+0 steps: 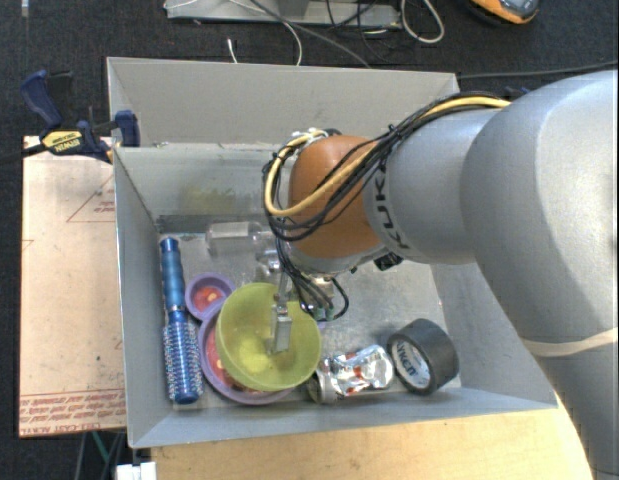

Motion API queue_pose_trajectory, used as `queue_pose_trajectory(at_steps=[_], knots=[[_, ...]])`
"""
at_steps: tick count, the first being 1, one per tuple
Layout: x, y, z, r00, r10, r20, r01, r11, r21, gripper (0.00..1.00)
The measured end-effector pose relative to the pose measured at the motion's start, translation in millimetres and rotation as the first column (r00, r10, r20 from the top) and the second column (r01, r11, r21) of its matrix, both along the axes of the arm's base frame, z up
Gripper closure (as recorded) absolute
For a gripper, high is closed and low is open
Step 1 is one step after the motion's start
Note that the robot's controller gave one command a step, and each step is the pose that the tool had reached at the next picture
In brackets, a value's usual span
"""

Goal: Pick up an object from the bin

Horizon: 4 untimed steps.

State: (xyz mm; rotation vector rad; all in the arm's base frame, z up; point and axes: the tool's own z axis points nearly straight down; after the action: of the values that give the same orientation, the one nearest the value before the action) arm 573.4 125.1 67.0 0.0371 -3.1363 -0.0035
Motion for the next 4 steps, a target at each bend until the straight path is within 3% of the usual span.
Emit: queue_pose_trajectory(at_steps=[1,2,3,4], knots=[[-3.6,3.6,66.1,1.000,0.016,0.020,-0.016,1.000,0.004,0.00],[-8.2,22.5,31.9,0.990,-0.144,-0.002,0.144,0.990,0.000,0.00],[-25.4,8.1,2.9,0.999,0.025,0.020,-0.025,1.000,0.005,0.00],[-23.1,30.0,12.0,0.975,0.215,0.047,-0.215,0.977,-0.008,1.00]])
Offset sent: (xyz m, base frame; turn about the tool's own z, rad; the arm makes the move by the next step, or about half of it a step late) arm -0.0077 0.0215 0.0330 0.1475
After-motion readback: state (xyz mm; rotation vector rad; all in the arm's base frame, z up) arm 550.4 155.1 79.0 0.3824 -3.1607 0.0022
